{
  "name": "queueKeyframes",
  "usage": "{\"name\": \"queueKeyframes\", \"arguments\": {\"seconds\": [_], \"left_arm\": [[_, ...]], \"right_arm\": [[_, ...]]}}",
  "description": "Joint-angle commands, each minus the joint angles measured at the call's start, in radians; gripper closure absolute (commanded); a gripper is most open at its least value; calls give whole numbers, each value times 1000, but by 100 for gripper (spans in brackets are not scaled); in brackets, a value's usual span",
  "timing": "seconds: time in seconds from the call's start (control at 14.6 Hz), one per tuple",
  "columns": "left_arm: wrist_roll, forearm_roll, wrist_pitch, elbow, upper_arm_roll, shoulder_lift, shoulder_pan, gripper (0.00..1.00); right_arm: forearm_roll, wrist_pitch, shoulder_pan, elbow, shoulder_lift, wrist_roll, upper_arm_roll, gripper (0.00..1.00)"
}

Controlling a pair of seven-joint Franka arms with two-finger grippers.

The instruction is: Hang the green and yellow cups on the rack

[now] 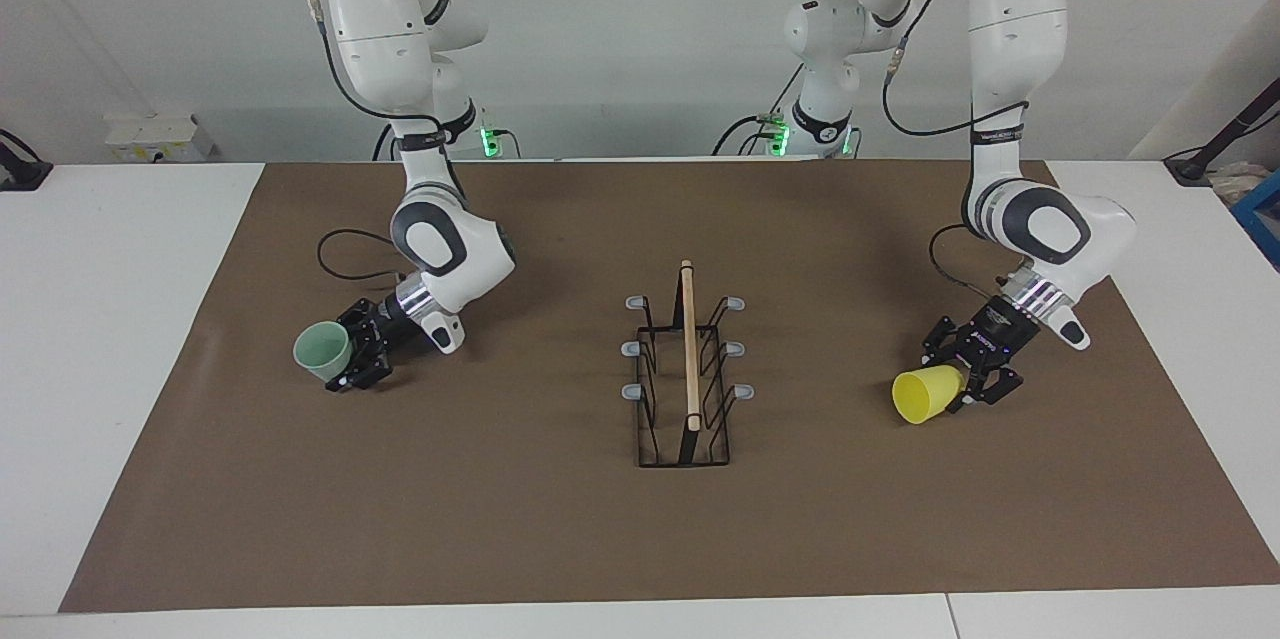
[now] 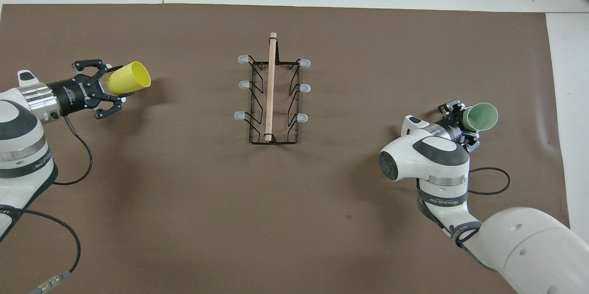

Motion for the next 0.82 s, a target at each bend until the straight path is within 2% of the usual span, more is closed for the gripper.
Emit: {"name": "queueKeyframes", "arguments": {"seconds": [0.0,0.21,0.41,0.62,0.75], "left_arm": [[-7,90,24,-14,13,-74,-64,100],[-11,195,23,-13,13,-127,-109,100],[-44,340,21,-22,13,-189,-194,100],[-131,500,23,-20,13,-226,-276,100],[-234,625,23,-14,13,-229,-322,100]], "right_arm": [[18,-20,1,3,-26,16,6,100],[110,-14,4,32,-58,3,17,100],[179,26,3,34,-128,-19,32,100],[348,100,-17,57,-171,-86,34,100],[448,106,-7,57,-197,-88,35,100]]}}
